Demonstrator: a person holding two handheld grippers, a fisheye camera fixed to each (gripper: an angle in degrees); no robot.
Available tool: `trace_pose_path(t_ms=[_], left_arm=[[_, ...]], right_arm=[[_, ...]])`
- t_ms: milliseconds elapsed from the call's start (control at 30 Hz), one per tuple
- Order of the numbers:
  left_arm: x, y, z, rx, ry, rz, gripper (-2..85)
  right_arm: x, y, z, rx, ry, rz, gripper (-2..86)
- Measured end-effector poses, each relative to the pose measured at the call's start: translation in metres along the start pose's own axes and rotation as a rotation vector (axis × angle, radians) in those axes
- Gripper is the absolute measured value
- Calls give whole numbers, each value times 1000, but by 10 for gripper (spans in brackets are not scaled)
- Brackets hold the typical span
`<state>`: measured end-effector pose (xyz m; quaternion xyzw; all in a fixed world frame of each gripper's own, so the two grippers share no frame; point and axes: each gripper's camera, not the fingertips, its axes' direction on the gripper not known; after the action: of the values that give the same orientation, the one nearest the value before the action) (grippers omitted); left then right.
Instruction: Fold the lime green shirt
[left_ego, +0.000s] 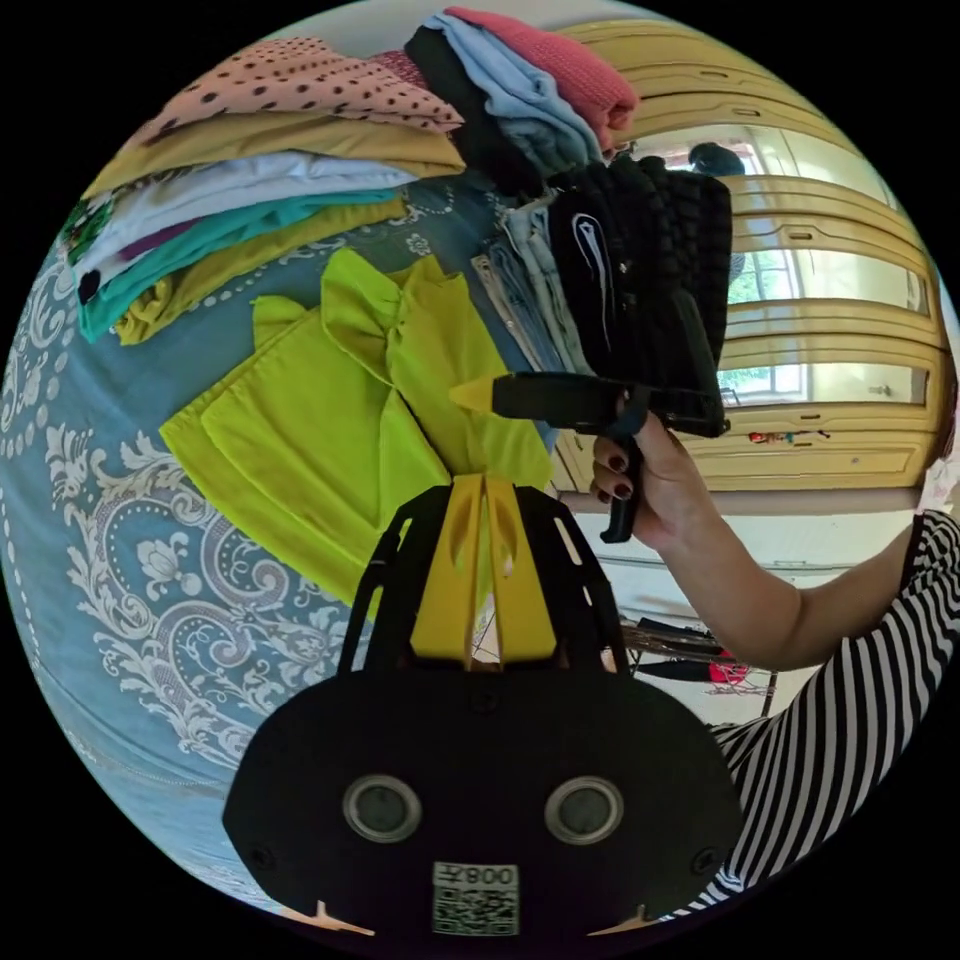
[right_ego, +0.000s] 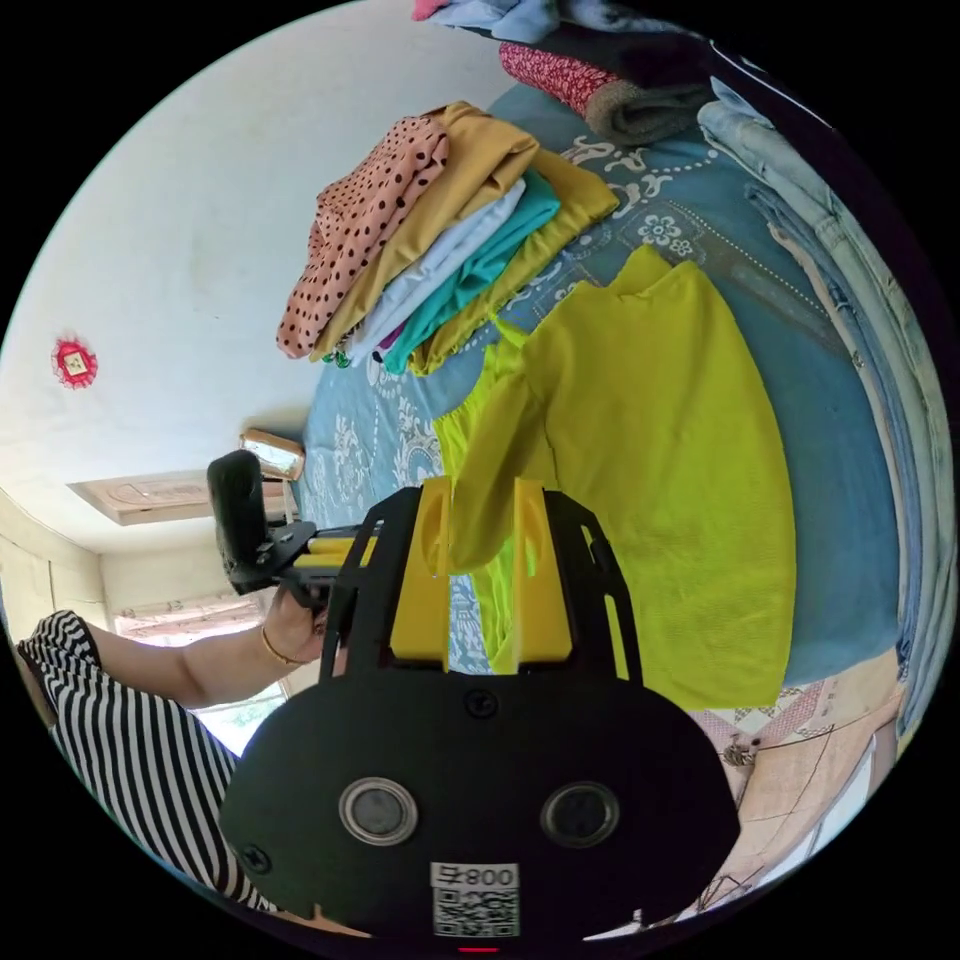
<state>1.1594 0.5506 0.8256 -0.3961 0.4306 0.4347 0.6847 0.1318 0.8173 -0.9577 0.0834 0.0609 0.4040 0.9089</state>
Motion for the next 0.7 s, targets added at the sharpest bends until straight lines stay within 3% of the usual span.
trace_pose_path(t_ms=[333, 700], left_arm=[[81, 33, -22, -59, 84, 69, 4], [136, 117, -139, 53, 26, -53, 2]], right_arm=[[-20, 72, 64, -50, 31, -8, 23], [-104, 198, 146, -120, -118, -129, 8]])
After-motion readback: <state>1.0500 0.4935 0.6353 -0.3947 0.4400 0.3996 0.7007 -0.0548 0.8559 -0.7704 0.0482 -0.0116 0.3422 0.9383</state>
